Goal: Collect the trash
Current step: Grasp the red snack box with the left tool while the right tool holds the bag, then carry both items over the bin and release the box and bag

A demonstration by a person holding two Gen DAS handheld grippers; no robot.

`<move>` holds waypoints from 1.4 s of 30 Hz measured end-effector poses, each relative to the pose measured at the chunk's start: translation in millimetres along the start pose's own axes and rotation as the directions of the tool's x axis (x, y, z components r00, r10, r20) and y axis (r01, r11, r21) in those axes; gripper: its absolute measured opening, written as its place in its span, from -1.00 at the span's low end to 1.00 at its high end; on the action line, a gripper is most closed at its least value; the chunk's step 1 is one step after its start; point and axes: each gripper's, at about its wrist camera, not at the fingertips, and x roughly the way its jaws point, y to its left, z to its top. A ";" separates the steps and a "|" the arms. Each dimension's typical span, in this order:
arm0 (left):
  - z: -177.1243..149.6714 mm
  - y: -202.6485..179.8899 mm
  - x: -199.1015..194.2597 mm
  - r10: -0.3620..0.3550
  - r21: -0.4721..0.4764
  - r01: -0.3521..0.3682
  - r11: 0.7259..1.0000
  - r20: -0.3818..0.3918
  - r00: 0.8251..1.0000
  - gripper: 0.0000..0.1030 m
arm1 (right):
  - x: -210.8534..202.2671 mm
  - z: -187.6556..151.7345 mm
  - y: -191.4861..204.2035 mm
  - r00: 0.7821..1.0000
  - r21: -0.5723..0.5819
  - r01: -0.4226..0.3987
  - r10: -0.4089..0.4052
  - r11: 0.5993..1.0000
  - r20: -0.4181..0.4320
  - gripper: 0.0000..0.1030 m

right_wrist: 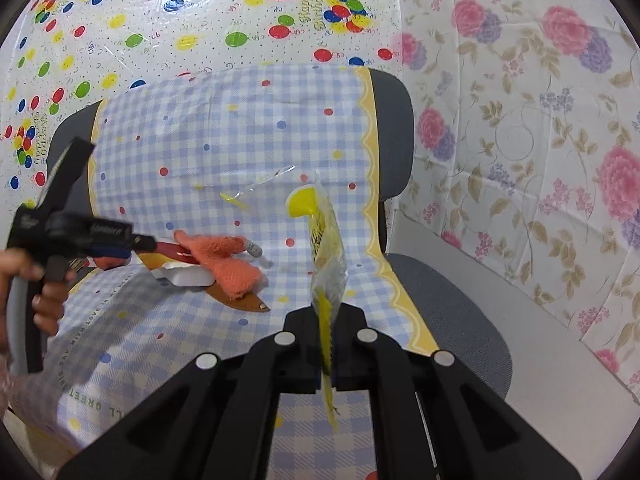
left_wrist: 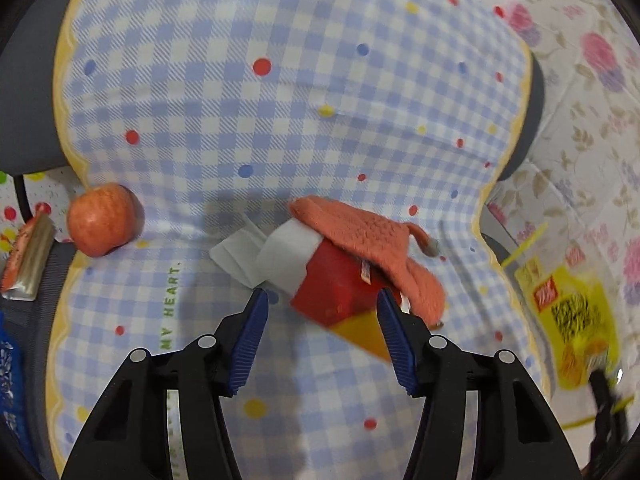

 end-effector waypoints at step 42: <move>-188.3 -78.6 -165.9 -0.203 0.390 0.089 0.917 0.263 0.943 -0.97 | -119.1 -40.2 -8.6 0.994 0.168 -0.066 0.080 0.984 -0.081 -0.94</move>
